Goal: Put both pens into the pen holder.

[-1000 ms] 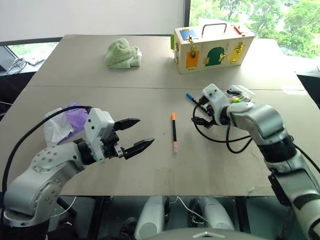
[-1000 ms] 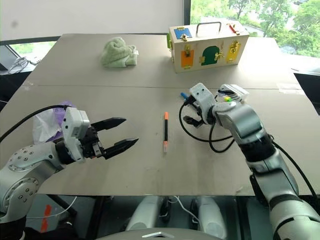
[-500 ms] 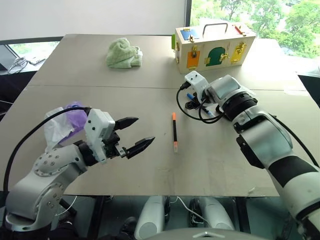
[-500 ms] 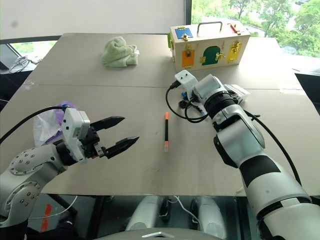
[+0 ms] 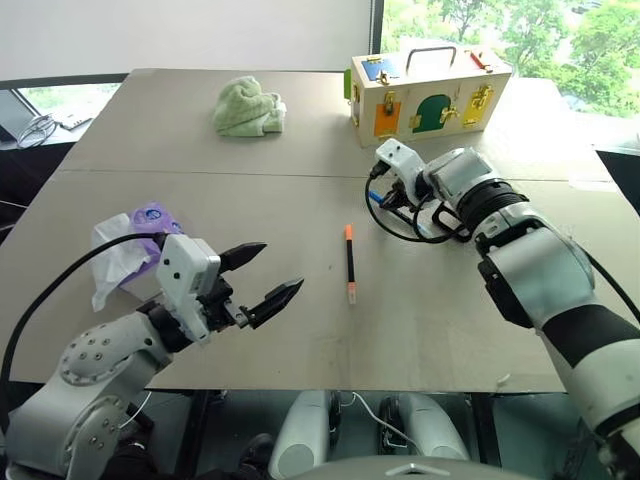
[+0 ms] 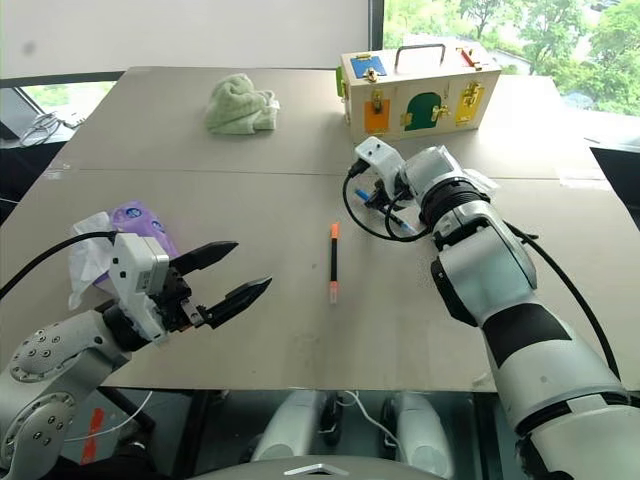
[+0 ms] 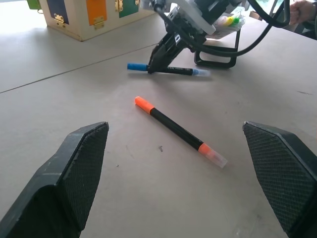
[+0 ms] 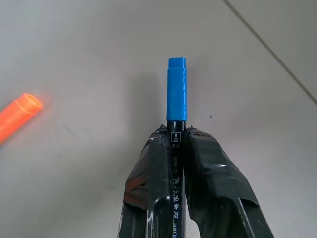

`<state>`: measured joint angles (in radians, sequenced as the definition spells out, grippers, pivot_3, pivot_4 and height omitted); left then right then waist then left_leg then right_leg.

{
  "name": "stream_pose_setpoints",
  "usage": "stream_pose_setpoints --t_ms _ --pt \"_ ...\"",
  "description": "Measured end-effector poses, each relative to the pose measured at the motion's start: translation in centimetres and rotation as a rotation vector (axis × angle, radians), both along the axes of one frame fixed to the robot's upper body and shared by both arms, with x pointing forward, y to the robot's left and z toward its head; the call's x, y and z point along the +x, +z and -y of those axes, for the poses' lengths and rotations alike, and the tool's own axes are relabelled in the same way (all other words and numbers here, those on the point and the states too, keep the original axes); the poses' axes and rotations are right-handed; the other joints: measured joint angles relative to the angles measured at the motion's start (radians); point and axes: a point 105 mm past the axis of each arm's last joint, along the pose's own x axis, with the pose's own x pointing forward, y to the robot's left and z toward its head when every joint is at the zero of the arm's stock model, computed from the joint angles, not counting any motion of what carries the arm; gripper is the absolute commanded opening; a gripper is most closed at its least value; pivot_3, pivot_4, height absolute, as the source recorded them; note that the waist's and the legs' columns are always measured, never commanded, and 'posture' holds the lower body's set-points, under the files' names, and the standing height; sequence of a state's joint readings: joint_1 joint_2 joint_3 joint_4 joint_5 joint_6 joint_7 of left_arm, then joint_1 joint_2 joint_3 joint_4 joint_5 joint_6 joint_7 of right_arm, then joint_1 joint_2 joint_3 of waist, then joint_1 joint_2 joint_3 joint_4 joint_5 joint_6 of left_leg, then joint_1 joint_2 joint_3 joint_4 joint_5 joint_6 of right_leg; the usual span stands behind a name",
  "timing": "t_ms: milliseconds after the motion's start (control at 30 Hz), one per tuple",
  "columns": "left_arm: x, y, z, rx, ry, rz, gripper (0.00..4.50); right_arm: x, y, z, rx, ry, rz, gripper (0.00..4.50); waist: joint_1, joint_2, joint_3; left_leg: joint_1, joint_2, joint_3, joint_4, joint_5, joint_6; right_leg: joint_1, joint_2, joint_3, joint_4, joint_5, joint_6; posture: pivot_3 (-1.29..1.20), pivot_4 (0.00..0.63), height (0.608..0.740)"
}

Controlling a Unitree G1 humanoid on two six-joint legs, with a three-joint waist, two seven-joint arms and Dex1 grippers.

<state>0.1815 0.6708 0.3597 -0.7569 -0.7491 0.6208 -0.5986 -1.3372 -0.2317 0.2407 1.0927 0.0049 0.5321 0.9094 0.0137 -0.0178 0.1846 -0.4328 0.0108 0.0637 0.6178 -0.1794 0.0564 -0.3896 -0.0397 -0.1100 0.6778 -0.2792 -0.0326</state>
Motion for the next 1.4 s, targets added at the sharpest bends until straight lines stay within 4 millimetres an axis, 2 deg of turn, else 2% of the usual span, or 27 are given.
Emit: stream_pose_setpoints --t_ms 67,100,133,200,267,433,633,1067,1200,1233,1333,1367,1400 --pt "0.2 0.1 0.2 -0.023 0.007 0.01 4.5 -1.0 3.3 -0.3 0.235 0.108 0.093 0.13 0.002 0.0 0.0 -0.001 0.0 0.0 0.0 0.0 0.001 0.0 0.0 0.0 0.0 0.0 0.0 0.0 0.15 0.74" --pt "0.3 0.5 0.6 -0.044 -0.009 0.02 4.5 -2.3 6.1 0.2 0.372 0.154 0.194 0.13 0.004 0.0 0.0 -0.001 0.0 -0.001 0.0 -0.001 0.001 0.0 0.0 -0.001 -0.001 0.0 0.0 0.0 0.15 0.74" --pt "0.4 0.7 0.8 -0.062 -0.022 0.023 4.5 -3.2 7.7 0.6 0.447 0.171 0.254 0.13 0.002 0.0 0.0 -0.001 0.0 0.0 0.0 -0.001 0.001 0.0 0.0 -0.001 -0.001 0.0 0.0 0.0 0.15 0.74" --pt "0.6 1.4 1.7 -0.11 -0.078 0.035 4.5 -4.8 10.0 2.5 0.521 0.125 0.392 0.13 0.003 0.0 0.0 -0.001 0.0 0.0 0.0 -0.001 0.001 0.001 0.0 -0.001 -0.001 0.0 0.001 0.0 0.15 0.74" --pt "0.7 1.9 2.3 -0.146 -0.125 0.039 4.5 -6.0 11.1 4.3 0.538 0.058 0.504 0.13 0.002 0.0 0.0 0.0 0.0 0.0 0.0 -0.001 0.001 0.001 0.0 -0.001 -0.001 0.0 0.001 0.0 0.15 0.74" --pt "1.0 2.7 3.6 -0.185 -0.267 0.055 4.5 -8.0 11.0 7.5 0.432 -0.087 0.733 0.13 -0.001 0.0 0.0 0.003 0.002 0.004 0.0 0.0 0.0 0.001 0.001 0.002 0.001 -0.002 0.005 0.0 0.15 0.74" --pt "2.2 2.2 4.0 -0.167 -0.342 0.021 4.5 -8.1 9.6 8.7 0.312 -0.124 0.943 0.13 -0.002 0.0 0.0 0.003 0.002 0.008 0.0 0.0 0.0 0.0 0.003 0.007 0.0 -0.002 0.005 0.0 0.15 0.74" --pt "3.0 2.1 3.3 -0.14 -0.31 0.054 4.5 -7.0 5.6 9.6 0.193 -0.103 1.009 0.13 0.0 0.0 0.0 0.003 0.003 0.008 0.0 0.0 0.0 -0.001 0.003 0.007 0.0 -0.002 0.005 0.0 0.15 0.74" --pt "3.1 2.0 3.2 -0.129 -0.302 0.06 4.5 -7.1 3.7 10.4 0.139 -0.096 0.991 1.58 0.0 0.0 0.0 0.003 0.003 0.008 0.0 0.0 0.0 -0.001 0.003 0.007 0.0 -0.002 0.004 0.0 0.15 0.74" --pt "3.1 2.0 3.2 -0.126 -0.301 0.062 4.5 -7.1 3.3 10.5 0.136 -0.099 0.985 2.18 0.0 0.0 0.0 0.003 0.003 0.008 0.0 0.0 0.0 -0.001 0.003 0.007 0.0 -0.002 0.004 0.0 0.15 0.74" --pt "3.1 1.9 3.2 -0.119 -0.304 0.063 4.5 -7.2 3.1 10.9 0.118 -0.108 0.984 3.55 0.0 0.0 0.0 0.003 0.003 0.008 0.0 0.0 0.0 -0.001 0.003 0.007 0.001 -0.002 0.004 0.0 0.15 0.74" --pt "3.2 1.8 3.2 -0.114 -0.301 0.062 4.5 -7.3 3.0 11.1 0.108 -0.112 0.985 4.15 0.0 0.0 0.0 0.003 0.003 0.008 0.0 0.0 0.0 -0.001 0.003 0.007 0.001 -0.002 0.004 0.0 0.15 0.74" --pt "3.3 1.7 3.2 -0.103 -0.296 0.059 4.5 -7.4 2.9 11.4 0.099 -0.115 0.984 4.46 0.001 0.0 0.0 0.003 0.003 0.008 0.0 0.0 0.0 -0.001 0.003 0.007 0.001 -0.002 0.004 0.0 0.15 0.74"
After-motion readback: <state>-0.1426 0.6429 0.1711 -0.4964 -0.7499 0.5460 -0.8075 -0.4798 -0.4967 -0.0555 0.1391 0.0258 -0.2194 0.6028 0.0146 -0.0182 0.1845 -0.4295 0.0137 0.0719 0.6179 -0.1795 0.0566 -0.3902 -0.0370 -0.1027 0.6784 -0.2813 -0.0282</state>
